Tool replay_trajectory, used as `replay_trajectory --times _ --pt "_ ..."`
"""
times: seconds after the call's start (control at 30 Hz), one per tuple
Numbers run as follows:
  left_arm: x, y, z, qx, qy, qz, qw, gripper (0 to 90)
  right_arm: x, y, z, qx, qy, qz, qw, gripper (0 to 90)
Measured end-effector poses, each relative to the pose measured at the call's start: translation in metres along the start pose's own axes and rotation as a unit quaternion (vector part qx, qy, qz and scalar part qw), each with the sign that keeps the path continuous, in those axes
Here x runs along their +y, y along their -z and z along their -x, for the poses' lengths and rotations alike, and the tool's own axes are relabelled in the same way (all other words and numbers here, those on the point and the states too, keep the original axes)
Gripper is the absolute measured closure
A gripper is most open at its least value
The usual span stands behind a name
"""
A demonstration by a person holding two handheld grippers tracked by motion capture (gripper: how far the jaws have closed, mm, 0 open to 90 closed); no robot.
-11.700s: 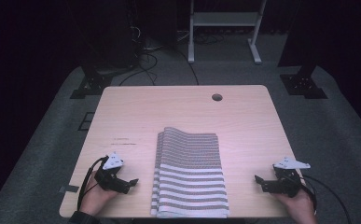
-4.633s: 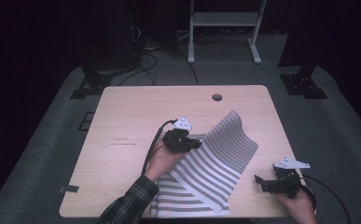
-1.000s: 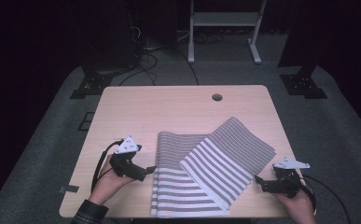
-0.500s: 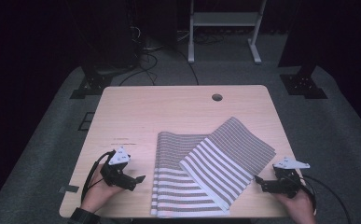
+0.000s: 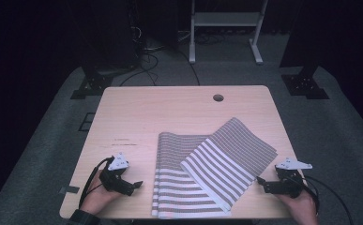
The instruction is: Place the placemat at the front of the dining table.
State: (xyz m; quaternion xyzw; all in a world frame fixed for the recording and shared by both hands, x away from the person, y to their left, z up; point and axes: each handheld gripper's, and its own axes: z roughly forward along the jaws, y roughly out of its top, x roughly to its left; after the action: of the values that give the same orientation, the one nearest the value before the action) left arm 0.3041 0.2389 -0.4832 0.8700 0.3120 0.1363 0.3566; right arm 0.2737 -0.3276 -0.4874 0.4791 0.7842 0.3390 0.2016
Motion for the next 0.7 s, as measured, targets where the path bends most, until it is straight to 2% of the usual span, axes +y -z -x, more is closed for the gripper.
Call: replay_trajectory --times 0.07,0.23,0.37,0.47,0.7 --pt "-0.001 0.0 0.0 0.0 0.0 0.004 1.0 0.0 0.001 0.002 0.001 -0.008 -0.002 0.001 1.0 9.4" --pt "-0.001 0.0 0.0 0.0 0.0 0.004 1.0 0.0 0.006 0.009 0.002 -0.008 -0.004 0.023 0.9997 9.4" --pt "-0.001 0.0 0.0 0.0 0.0 0.004 1.0 0.0 0.01 0.01 0.002 -0.01 -0.008 0.024 0.9996 9.6" --pt "-0.001 0.0 0.0 -0.001 0.0 0.004 1.0 0.0 0.016 0.012 0.004 -0.012 -0.015 0.029 0.9994 13.0" --pt "-0.001 0.0 0.0 -0.001 0.0 0.004 1.0 0.0 0.024 0.008 0.013 -0.037 -0.024 0.025 0.9987 15.0"
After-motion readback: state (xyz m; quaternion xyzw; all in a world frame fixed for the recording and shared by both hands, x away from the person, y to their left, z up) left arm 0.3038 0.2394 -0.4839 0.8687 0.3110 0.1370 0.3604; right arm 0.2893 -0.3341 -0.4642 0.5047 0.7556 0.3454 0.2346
